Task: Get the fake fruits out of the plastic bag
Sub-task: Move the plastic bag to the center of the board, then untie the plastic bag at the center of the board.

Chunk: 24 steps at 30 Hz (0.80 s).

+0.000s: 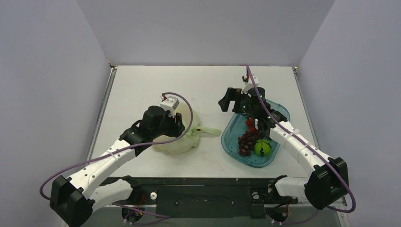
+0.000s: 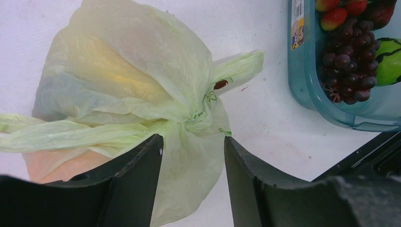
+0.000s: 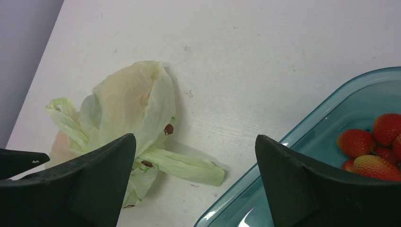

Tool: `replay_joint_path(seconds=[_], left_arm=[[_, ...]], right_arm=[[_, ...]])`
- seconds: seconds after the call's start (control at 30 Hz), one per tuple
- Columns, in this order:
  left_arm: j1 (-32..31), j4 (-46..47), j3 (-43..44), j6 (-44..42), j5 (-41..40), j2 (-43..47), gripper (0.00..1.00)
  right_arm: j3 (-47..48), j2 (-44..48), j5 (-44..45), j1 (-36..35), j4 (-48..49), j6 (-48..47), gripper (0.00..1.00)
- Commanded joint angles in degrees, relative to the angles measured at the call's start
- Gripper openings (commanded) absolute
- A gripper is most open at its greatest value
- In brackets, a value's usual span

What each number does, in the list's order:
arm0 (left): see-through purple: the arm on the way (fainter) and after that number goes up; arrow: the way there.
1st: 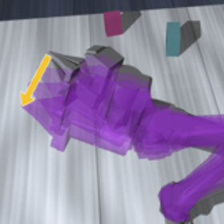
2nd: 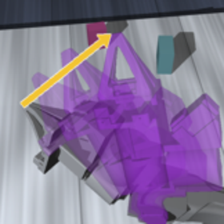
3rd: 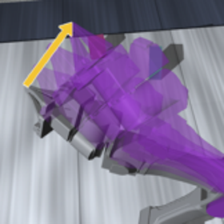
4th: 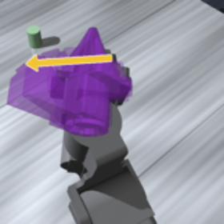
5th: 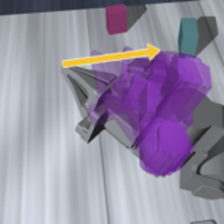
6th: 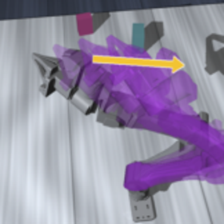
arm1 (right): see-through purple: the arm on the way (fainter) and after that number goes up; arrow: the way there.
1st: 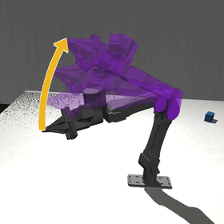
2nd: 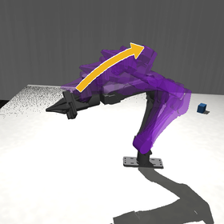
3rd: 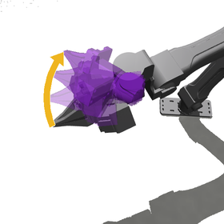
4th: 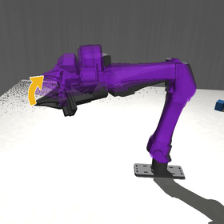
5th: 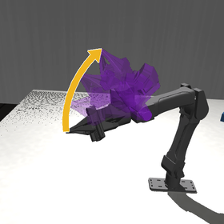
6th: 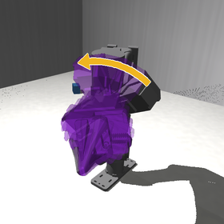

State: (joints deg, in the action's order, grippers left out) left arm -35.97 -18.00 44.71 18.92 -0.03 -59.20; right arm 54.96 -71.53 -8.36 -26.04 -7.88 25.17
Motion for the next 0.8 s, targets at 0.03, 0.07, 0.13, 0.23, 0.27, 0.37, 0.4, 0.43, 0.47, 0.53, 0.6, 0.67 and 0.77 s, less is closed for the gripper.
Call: replay_joint_path(seconds=[0.03, 0.07, 0.13, 0.23, 0.27, 0.37, 0.4, 0.43, 0.47, 0.53, 0.6, 0.67, 0.77], left_arm=[[-1.1, -2.1, 5.1, -9.9, -1.0, -4.0, 0.48], [-1.2, -2.2, 5.5, -10.2, -1.4, -4.6, 0.48], [-1.2, -2.3, 6.1, -11.2, -1.7, -6.6, 0.48], [-1.3, -3.9, 7.3, -11.4, -1.2, -9.7, 0.50], [-1.3, -4.3, 7.5, -11.1, -0.8, -10.3, 0.51], [-1.7, -6.2, 7.0, -9.1, 1.9, -13.3, 0.52], [-2.1, -6.4, 6.7, -8.8, 2.2, -13.7, 0.52], [-3.1, -7.2, 6.4, -8.4, 1.9, -14.6, 0.52], [-3.6, -7.9, 6.4, -8.1, 0.2, -15.1, 0.52], [-4.7, -10.5, 7.0, -8.1, -2.1, -16.4, 0.44], [-5.2, -11.7, 7.2, -8.1, -2.3, -17.2, 0.35], [-5.3, -12.2, 7.6, -8.8, 0.5, -17.6, 0.26], [-5.3, -17.6, 12.9, -11.0, 4.0, -20.6, 0.06]], right_arm=[[1.3, 0.4, -0.7, -0.2, -0.3, 5.1, 0.93], [1.2, 0.2, -1.4, -0.2, -0.5, 5.4, 0.93], [0.8, -0.4, -4.3, -0.2, -0.7, 6.9, 0.92], [-1.1, -1.0, -9.7, -0.3, 2.7, 10.8, 0.93], [-2.2, -1.1, -10.7, -0.3, 3.7, 12.4, 0.93], [-4.1, -1.1, -12.7, -0.9, 6.8, 14.4, 0.93], [-4.8, -1.0, -12.3, -1.3, 7.0, 14.7, 0.93], [-5.2, -0.8, -12.2, -1.5, 7.3, 14.8, 0.93], [-5.5, -0.8, -12.3, -2.0, 7.4, 14.7, 0.93], [-6.1, -0.9, -12.5, -2.7, 8.8, 14.3, 0.93], [-6.5, -1.2, -12.8, -3.4, 9.5, 14.0, 0.93], [-6.8, -1.4, -13.9, -3.7, 9.6, 13.9, 0.93], [-7.2, -1.1, -15.2, -3.8, 8.7, 13.3, 0.93]])
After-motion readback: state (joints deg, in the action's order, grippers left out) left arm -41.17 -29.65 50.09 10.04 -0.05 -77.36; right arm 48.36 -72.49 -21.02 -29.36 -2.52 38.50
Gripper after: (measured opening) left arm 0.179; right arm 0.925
